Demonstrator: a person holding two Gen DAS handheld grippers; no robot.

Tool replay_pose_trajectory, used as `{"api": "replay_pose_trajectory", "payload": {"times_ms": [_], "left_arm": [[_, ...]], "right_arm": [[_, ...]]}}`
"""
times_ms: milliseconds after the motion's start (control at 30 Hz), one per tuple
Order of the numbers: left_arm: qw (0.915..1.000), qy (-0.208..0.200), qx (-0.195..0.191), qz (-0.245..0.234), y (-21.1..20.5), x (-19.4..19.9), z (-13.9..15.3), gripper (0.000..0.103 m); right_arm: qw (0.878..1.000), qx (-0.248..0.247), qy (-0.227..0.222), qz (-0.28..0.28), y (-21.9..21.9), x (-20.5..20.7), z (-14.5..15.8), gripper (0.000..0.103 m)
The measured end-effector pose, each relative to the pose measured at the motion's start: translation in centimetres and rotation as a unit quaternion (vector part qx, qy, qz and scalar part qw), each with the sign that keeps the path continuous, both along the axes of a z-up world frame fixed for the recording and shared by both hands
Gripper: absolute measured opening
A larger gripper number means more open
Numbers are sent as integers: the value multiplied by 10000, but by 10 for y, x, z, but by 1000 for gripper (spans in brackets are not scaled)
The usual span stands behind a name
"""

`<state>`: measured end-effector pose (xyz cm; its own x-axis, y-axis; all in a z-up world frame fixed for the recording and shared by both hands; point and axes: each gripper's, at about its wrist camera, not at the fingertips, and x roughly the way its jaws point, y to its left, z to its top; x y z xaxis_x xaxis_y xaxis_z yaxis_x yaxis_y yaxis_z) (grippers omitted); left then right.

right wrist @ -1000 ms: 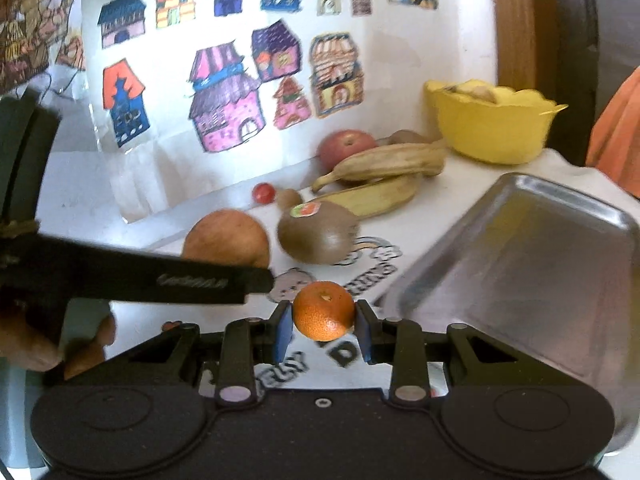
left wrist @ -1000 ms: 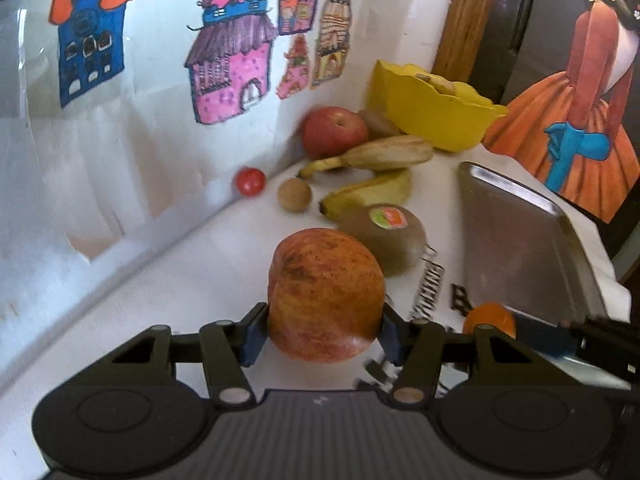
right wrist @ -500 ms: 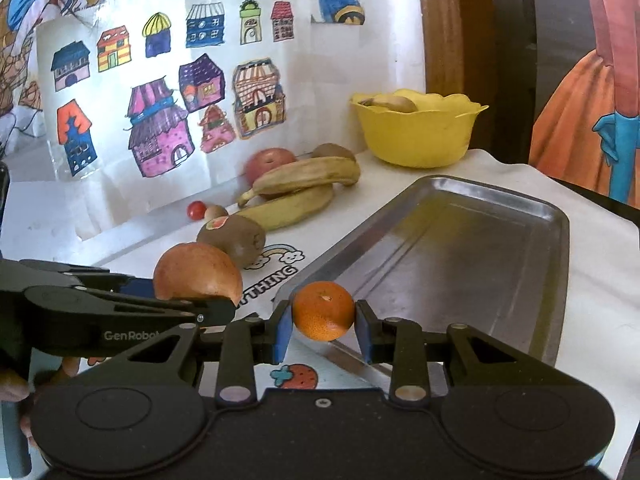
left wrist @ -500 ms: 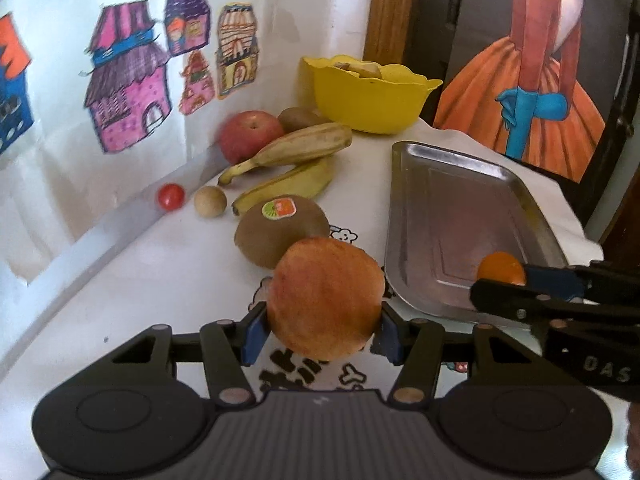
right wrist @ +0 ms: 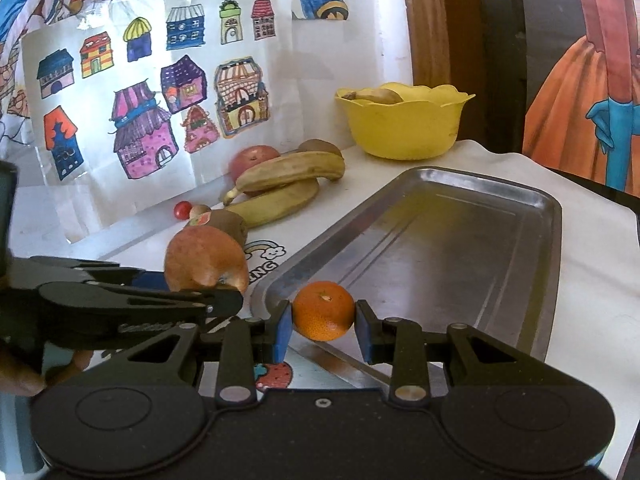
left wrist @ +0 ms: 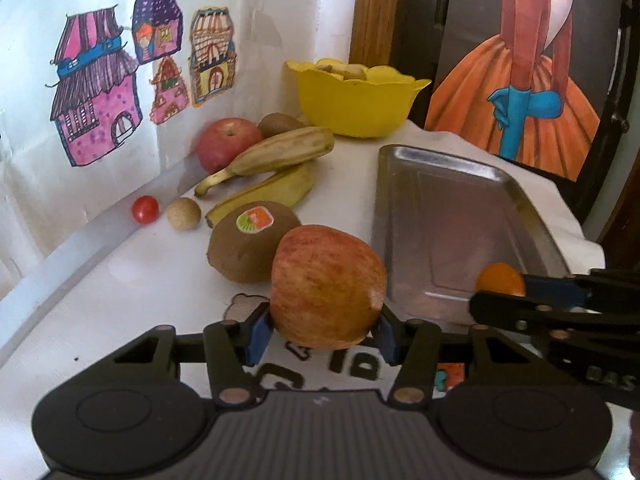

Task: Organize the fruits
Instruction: 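Carry the mandarin and apple over the steel tray with both tools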

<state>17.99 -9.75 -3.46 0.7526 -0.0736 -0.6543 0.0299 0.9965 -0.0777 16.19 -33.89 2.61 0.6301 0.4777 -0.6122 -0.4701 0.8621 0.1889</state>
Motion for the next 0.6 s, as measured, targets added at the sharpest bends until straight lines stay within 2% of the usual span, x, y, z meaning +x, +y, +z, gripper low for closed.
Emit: {"api": "replay_pose_trajectory", "payload": {"times_ms": [267,600], "left_arm": [[9996,-162,-92,-195,-22,9,11,57],[9992,-98,-92,-389,-53,33,6,57]], "right_arm": [[9999,-4,15,-169,-15,9,-5,35],[9982,-101,16,-596,-42,23,-12,35]]}}
